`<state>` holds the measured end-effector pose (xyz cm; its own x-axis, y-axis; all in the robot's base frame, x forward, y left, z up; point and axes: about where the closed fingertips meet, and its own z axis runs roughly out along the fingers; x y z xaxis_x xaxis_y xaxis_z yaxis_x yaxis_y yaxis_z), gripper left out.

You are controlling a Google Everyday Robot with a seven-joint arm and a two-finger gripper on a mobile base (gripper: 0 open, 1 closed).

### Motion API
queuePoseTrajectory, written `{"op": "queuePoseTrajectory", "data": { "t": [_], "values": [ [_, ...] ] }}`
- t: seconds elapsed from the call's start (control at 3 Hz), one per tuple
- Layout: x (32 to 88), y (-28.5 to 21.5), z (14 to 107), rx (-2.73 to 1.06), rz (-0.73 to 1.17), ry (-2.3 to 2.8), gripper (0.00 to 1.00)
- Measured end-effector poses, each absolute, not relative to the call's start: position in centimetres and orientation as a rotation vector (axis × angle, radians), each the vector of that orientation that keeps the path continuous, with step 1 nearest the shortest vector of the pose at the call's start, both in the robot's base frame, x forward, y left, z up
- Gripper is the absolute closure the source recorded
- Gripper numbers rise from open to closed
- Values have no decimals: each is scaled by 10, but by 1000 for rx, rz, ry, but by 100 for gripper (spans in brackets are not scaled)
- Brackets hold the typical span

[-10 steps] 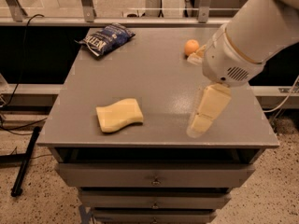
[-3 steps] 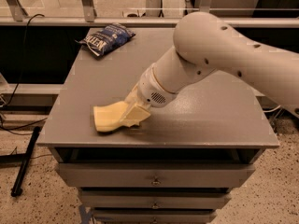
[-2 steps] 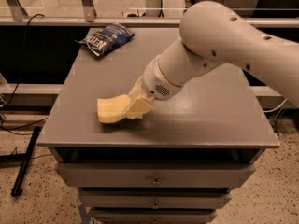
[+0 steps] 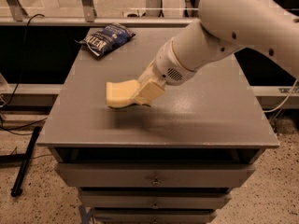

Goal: Move sponge near blue chip bag

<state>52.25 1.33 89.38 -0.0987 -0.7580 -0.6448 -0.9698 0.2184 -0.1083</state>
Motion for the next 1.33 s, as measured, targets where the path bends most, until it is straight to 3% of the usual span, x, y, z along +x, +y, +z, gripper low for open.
{"op": "queuePoseTrajectory", "data": {
  "t": [0.33, 1.33],
  "values": [
    [532, 18, 896, -1588, 431, 1890, 100],
    [702, 14, 881, -1450, 291, 1906, 100]
  ]
}}
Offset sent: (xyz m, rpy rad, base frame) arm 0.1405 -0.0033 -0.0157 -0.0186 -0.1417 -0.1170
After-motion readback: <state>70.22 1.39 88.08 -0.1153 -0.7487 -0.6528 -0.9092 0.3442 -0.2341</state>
